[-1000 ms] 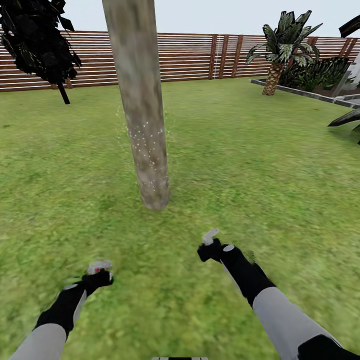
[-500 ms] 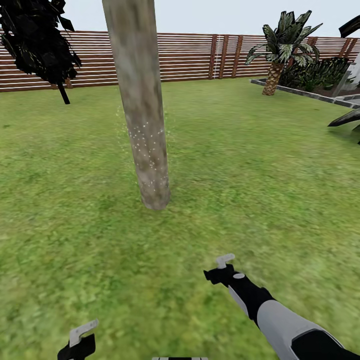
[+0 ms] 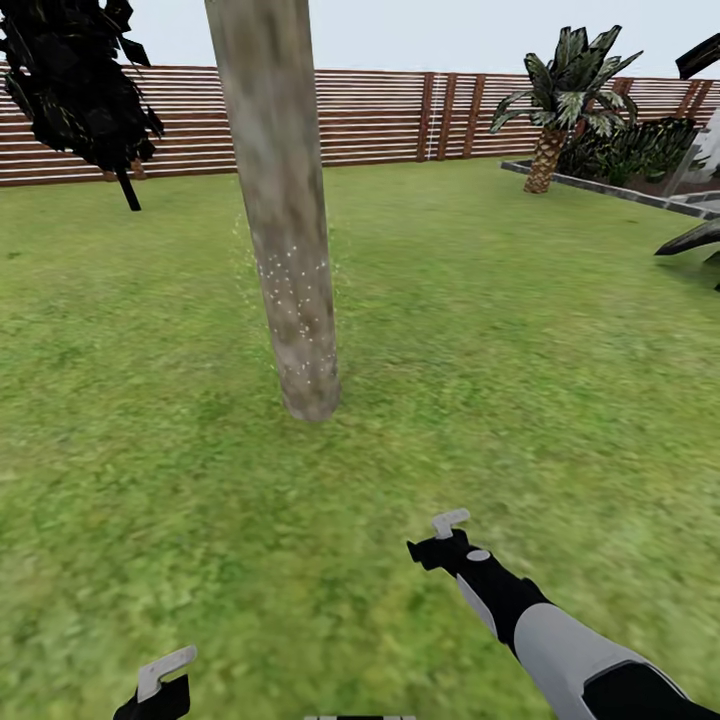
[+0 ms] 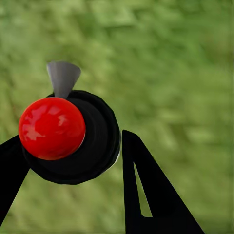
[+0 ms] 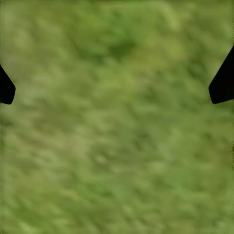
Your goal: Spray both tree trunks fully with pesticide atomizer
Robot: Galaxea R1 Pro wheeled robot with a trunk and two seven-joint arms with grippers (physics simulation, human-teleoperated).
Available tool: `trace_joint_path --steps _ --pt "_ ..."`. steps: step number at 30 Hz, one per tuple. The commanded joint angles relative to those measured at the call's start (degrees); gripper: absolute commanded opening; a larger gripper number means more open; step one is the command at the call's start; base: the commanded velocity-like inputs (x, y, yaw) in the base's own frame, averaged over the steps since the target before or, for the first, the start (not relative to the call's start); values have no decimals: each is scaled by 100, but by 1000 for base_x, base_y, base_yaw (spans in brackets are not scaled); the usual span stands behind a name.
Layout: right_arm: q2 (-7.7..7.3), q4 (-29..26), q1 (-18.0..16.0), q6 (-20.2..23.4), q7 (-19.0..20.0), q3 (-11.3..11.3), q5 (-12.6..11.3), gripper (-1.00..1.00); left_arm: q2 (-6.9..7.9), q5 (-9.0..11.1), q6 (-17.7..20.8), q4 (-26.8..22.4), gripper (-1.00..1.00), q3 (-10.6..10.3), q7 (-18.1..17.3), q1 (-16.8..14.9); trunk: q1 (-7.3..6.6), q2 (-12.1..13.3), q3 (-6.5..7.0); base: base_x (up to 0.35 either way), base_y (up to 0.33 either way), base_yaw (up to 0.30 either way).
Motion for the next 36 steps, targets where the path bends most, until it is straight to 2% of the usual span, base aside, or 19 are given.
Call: trace_joint_path --steps 1,11,17,36 --pt "-3 -5 1 17 4 29 -46 100 -3 -59 -20 3 -100 34 5 -5 -1 -1 5 0 0 0" --pt "6 1 12 15 4 30 -47 100 -3 -59 -22 -37 -100 27 4 -5 -1 -1 95 0 0 0" --pt "19 1 13 15 5 30 -56 100 -4 -59 -20 -36 -100 27 4 -5 -133 239 255 0 0 35" --pt "42 -8 109 15 12 39 -65 100 -3 -59 -20 -44 -100 29 12 -5 -550 1001 716 0 0 202"
